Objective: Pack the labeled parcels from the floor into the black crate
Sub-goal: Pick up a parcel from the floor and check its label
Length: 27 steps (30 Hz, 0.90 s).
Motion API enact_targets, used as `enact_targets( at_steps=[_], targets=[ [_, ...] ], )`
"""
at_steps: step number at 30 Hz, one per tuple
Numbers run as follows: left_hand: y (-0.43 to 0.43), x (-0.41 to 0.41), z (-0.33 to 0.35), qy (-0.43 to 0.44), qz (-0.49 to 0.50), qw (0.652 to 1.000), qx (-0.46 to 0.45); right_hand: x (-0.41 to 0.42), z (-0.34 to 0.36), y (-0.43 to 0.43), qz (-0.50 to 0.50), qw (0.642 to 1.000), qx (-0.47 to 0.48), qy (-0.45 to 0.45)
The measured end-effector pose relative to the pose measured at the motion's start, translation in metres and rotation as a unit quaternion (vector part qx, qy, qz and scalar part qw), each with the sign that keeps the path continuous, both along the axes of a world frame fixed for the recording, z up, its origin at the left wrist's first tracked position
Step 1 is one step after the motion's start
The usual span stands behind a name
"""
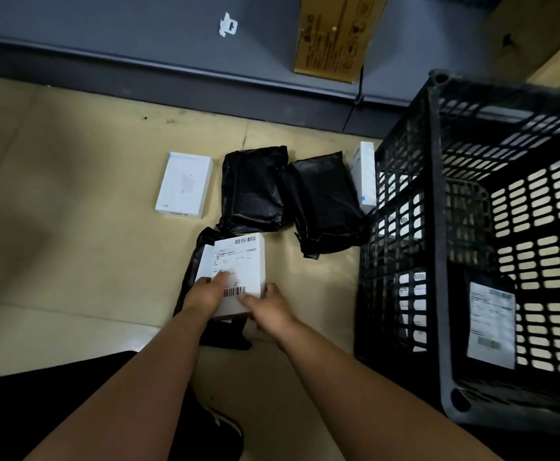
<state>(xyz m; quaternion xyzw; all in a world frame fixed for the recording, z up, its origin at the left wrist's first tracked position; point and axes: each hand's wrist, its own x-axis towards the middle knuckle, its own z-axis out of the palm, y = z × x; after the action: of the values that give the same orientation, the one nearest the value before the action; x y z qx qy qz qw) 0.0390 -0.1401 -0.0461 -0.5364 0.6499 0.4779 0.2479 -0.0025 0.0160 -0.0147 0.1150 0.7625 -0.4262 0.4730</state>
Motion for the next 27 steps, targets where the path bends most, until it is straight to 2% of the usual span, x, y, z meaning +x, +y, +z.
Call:
enact_targets(
  at_steps=[2, 7, 10, 13, 14, 15, 16, 19, 21, 23, 27],
  targets=[
    [0.001, -0.005, -0.002, 0.015, 0.008, 0.999, 0.032, -0.011, 0.012, 0.001, -0.018, 1.0, -0.013, 0.005],
    [0.028, -0.034, 0.062, 0.093, 0.062, 0.991, 0.069, -0.052, 0.066, 0.013, -0.006, 0.995, -0.05, 0.088],
    [0.032, -0.048, 0.098, 0.161, 0.04, 0.986, -0.025, -0.08, 0.116, 0.03, 0.003, 0.983, -0.073, 0.166],
    [0.035, -0.06, 0.139, 0.256, -0.026, 0.953, -0.162, -0.102, 0.163, 0.061, -0.034, 0.968, -0.114, 0.219],
    [0.037, -0.064, 0.156, 0.274, -0.054, 0.944, -0.174, -0.109, 0.177, 0.072, -0.047, 0.964, -0.125, 0.23],
    [0.038, -0.07, 0.166, 0.296, -0.072, 0.939, -0.16, -0.115, 0.19, 0.084, -0.063, 0.959, -0.139, 0.238],
    [0.041, -0.074, 0.179, 0.315, -0.085, 0.939, -0.108, -0.122, 0.204, 0.096, -0.086, 0.954, -0.149, 0.244],
    [0.07, -0.086, 0.221, 0.334, -0.082, 0.93, 0.132, -0.139, 0.241, 0.141, -0.159, 0.933, -0.186, 0.263],
    [0.093, -0.092, 0.241, 0.344, -0.091, 0.906, 0.231, -0.149, 0.254, 0.171, -0.203, 0.921, -0.194, 0.269],
    [0.119, -0.099, 0.254, 0.378, -0.061, 0.887, 0.258, -0.157, 0.259, 0.2, -0.239, 0.912, -0.215, 0.253],
    [0.172, -0.123, 0.271, 0.416, 0.073, 0.859, 0.29, -0.162, 0.257, 0.245, -0.313, 0.889, -0.286, 0.17]
  ],
)
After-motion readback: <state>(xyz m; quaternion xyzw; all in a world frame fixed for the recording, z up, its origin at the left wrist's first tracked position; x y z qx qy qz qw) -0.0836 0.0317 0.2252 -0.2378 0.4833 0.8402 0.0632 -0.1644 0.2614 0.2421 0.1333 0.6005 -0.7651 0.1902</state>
